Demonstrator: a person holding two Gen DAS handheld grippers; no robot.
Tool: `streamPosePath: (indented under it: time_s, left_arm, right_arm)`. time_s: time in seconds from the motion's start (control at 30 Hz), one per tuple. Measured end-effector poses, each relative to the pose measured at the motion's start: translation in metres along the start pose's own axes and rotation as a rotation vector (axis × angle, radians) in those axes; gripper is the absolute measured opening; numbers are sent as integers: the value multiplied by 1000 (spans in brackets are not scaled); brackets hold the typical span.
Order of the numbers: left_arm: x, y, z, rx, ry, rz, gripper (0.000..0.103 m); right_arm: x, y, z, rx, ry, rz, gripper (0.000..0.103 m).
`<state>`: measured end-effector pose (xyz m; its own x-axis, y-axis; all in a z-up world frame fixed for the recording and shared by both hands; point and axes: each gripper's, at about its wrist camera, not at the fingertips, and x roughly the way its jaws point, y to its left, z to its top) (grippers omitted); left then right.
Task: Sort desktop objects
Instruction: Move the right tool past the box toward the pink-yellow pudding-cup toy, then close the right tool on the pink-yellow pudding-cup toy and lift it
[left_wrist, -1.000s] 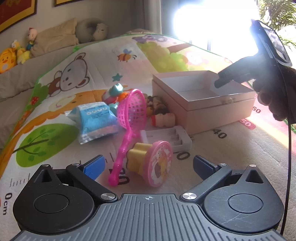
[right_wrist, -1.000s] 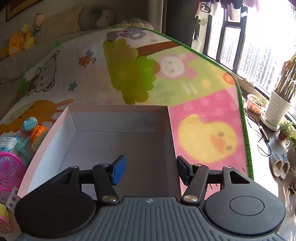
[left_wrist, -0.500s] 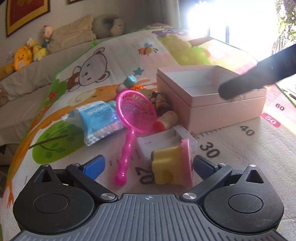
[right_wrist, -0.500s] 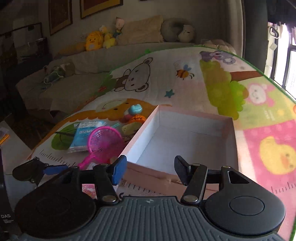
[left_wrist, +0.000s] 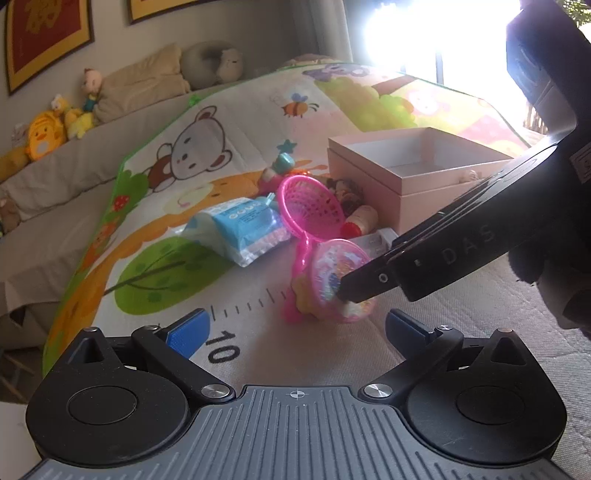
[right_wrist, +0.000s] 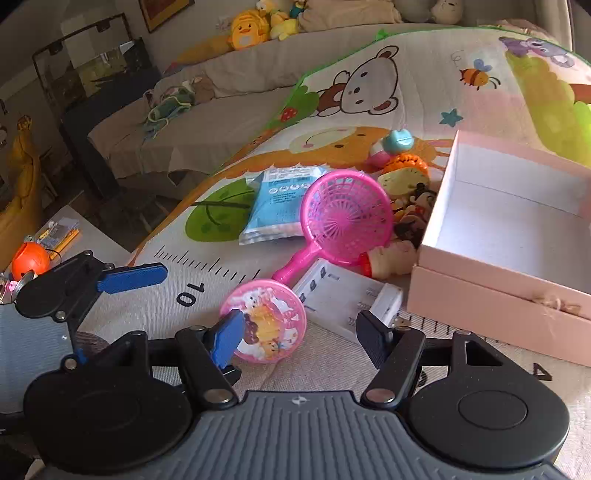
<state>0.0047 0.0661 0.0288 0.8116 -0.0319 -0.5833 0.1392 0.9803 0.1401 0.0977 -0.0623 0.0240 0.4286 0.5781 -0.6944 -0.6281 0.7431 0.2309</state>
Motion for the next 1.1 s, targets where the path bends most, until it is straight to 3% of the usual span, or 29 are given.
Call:
streamPosePath:
  time_s: [0.23, 0.37, 0.53, 0.67, 0.8, 0.93, 1.1]
  left_arm:
    - [2, -14, -1, 54, 10, -59, 103]
    - [5, -21, -2, 66, 25, -70, 103]
    - [3, -24, -7, 92, 49, -55, 103]
    - [0, -18, -7, 80, 49, -1, 103]
    - [0, -13, -7, 50, 68, 37, 103]
    - [-2, -18, -2, 45, 39, 11, 103]
    - [5, -29, 12, 2, -1, -61, 103]
  right_arm:
    - [4, 12, -1, -29, -51, 62, 67]
    - [9, 23, 0, -77, -40, 40, 66]
    - [12, 26, -5, -93, -17, 44, 66]
    - [17, 32, 0, -87, -14, 26, 66]
    - [20, 40, 3, -117, -5, -17, 54]
    - [-7, 26, 5, -89, -23, -31, 54]
    - [-79, -23, -9, 13, -76, -96, 54]
